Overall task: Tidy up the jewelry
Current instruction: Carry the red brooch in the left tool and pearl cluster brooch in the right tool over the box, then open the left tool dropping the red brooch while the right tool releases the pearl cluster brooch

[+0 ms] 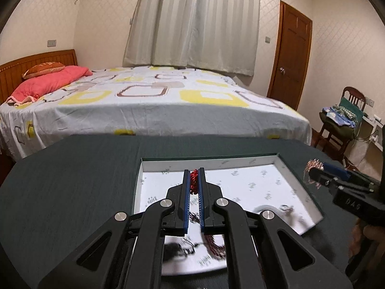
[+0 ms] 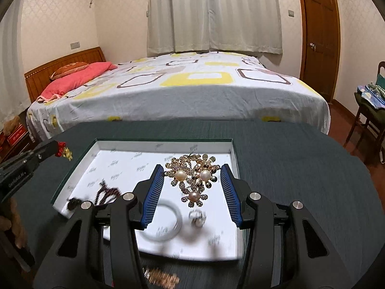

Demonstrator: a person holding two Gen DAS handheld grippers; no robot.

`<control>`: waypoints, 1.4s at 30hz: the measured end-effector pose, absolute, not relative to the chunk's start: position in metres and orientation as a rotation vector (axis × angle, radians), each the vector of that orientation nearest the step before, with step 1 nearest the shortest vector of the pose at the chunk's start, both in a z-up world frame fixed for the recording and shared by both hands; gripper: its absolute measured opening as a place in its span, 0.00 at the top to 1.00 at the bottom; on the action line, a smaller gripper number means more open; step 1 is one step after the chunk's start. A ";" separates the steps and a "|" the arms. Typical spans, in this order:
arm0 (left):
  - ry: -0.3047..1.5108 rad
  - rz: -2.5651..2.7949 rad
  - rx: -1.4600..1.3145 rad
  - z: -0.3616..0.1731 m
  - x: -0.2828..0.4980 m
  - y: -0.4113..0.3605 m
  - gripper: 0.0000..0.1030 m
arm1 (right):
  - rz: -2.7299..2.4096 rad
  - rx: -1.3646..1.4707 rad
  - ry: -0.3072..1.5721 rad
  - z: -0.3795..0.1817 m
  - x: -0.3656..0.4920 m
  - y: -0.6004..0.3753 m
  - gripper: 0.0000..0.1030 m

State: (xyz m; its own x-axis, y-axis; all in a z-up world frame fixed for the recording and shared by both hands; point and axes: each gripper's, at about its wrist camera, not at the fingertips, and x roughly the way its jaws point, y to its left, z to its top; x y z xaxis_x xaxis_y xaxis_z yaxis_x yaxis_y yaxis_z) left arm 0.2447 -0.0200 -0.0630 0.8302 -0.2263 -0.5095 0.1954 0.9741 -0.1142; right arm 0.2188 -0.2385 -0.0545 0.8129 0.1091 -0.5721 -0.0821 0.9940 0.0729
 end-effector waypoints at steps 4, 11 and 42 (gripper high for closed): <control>0.612 -0.213 -0.052 -0.087 0.270 -0.020 0.94 | 0.086 0.049 0.647 -0.072 0.246 -0.241 0.54; 0.727 -0.207 -0.064 -0.119 0.297 -0.019 0.94 | 0.069 0.032 0.768 -0.112 0.284 -0.241 0.54; 0.795 -0.221 -0.068 -0.134 0.301 -0.023 0.58 | 0.047 0.051 0.765 -0.111 0.279 -0.243 0.52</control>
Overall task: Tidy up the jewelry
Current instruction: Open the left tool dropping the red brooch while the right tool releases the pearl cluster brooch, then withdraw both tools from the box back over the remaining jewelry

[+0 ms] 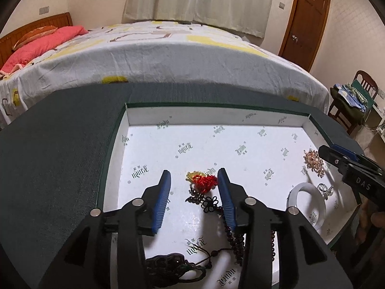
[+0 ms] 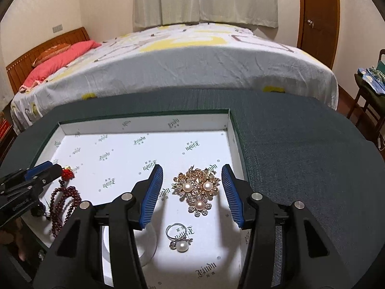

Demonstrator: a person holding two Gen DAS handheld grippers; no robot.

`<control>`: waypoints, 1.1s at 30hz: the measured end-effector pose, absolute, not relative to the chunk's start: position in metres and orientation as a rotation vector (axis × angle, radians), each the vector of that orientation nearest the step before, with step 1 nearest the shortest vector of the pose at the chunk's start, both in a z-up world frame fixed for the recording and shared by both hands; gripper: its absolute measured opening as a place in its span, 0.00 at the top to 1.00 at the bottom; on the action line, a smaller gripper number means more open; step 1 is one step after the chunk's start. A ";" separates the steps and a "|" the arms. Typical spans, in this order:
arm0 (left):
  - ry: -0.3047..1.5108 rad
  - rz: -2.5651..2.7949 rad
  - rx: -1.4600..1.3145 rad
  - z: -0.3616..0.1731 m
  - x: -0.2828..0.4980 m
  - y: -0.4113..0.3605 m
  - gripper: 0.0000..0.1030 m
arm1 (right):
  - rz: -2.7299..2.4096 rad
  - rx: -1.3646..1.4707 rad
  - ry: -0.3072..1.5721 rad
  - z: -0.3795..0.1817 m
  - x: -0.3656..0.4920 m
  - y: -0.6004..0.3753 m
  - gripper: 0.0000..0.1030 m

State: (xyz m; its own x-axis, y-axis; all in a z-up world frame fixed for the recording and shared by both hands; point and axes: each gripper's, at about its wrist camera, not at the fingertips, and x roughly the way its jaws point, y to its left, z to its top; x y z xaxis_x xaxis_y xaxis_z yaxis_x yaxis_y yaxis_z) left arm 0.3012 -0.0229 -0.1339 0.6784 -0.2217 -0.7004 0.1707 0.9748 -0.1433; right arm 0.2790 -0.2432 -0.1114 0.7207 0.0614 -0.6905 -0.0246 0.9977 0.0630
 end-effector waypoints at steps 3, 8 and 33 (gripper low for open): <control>0.762 -0.215 -0.058 -0.128 0.296 -0.024 0.57 | 0.050 0.059 0.732 -0.103 0.270 -0.243 0.52; 0.688 -0.214 -0.060 -0.114 0.275 -0.024 0.57 | 0.062 0.072 0.691 -0.090 0.250 -0.243 0.52; 0.632 -0.132 -0.088 -0.110 0.162 -0.014 0.57 | 0.132 0.088 0.792 -0.121 0.139 -0.221 0.52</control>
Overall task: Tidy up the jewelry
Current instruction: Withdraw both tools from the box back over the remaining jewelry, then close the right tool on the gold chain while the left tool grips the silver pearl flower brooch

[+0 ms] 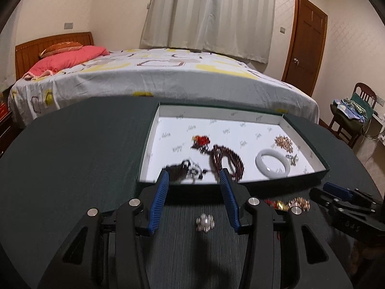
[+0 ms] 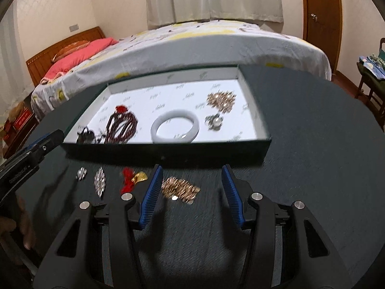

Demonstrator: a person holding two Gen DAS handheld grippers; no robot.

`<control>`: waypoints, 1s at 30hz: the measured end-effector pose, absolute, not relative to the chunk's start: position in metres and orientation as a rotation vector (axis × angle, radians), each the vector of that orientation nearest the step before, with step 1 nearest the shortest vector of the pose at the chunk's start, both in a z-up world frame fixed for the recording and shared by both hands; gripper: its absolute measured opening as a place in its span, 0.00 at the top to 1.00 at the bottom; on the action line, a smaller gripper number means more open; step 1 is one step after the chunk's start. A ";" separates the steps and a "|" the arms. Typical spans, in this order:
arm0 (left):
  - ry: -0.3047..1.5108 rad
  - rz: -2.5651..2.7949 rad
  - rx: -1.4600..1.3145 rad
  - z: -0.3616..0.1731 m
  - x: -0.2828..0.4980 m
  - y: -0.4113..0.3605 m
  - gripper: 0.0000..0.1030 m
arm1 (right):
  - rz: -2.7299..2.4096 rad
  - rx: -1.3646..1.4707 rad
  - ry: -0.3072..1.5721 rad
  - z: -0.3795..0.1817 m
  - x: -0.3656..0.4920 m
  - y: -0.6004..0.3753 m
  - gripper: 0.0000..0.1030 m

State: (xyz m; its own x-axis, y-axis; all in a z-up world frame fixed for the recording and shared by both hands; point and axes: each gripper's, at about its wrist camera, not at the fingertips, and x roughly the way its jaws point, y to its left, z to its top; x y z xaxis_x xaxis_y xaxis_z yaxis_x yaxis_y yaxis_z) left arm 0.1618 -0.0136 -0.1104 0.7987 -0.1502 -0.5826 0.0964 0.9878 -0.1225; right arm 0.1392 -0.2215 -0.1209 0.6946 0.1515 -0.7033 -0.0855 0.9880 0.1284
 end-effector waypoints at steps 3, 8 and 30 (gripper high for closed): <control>0.649 -0.130 -0.084 -0.115 0.158 -0.015 0.57 | 0.147 0.083 0.816 -0.126 0.140 -0.214 0.52; 0.665 -0.124 -0.089 -0.120 0.155 -0.012 0.57 | 0.153 0.072 0.850 -0.131 0.145 -0.206 0.52; 0.725 -0.130 -0.106 -0.131 0.153 -0.010 0.57 | 0.149 0.006 0.884 -0.134 0.146 -0.212 0.85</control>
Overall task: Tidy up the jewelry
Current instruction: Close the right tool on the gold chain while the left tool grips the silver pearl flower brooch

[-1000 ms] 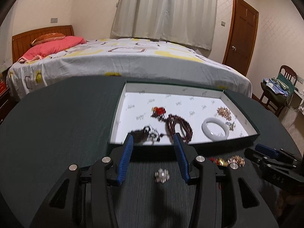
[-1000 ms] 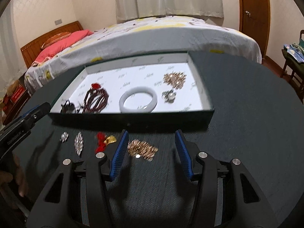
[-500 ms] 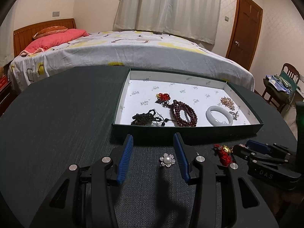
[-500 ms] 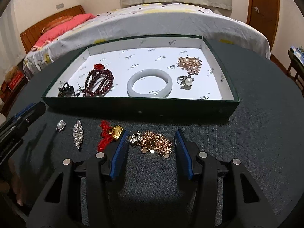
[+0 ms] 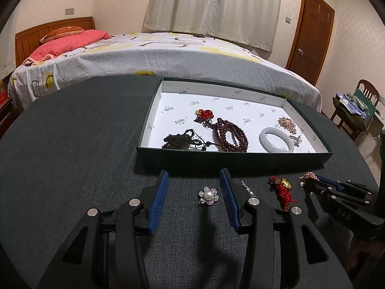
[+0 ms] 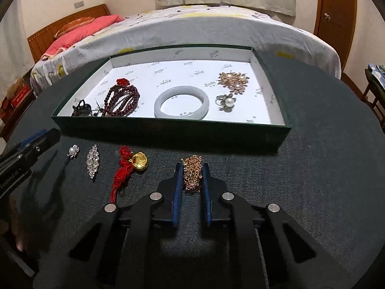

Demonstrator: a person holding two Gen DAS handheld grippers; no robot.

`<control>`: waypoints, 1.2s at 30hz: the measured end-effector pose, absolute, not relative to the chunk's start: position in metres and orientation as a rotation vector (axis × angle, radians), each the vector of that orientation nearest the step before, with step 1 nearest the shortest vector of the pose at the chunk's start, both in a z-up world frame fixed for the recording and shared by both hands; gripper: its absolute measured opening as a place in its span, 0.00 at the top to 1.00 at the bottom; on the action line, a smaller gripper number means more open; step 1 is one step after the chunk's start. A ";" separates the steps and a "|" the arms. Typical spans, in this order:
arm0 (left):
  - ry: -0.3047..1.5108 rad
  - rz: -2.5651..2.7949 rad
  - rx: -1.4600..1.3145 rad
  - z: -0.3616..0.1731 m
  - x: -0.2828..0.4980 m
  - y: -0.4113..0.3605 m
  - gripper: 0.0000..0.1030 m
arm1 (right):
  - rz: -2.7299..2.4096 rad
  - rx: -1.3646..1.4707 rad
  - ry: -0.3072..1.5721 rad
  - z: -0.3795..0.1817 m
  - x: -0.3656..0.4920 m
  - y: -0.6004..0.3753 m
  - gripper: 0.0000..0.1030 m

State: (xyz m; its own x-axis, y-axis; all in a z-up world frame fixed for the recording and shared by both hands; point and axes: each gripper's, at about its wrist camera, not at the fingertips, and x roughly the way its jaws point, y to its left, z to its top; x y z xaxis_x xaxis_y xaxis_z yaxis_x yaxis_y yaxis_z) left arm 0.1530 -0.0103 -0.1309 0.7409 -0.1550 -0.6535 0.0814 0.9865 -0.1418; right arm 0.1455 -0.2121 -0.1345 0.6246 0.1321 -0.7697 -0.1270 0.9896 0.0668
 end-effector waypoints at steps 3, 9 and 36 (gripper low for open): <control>0.735 -0.137 -0.112 -0.132 0.153 -0.011 0.57 | 0.139 0.014 0.869 -0.130 0.143 -0.218 0.85; 0.753 -0.153 -0.108 -0.134 0.154 -0.016 0.57 | 0.123 0.031 0.848 -0.122 0.140 -0.230 0.85; 0.857 -0.216 -0.084 -0.147 0.164 -0.026 0.85 | 0.147 0.060 0.856 -0.126 0.139 -0.233 0.85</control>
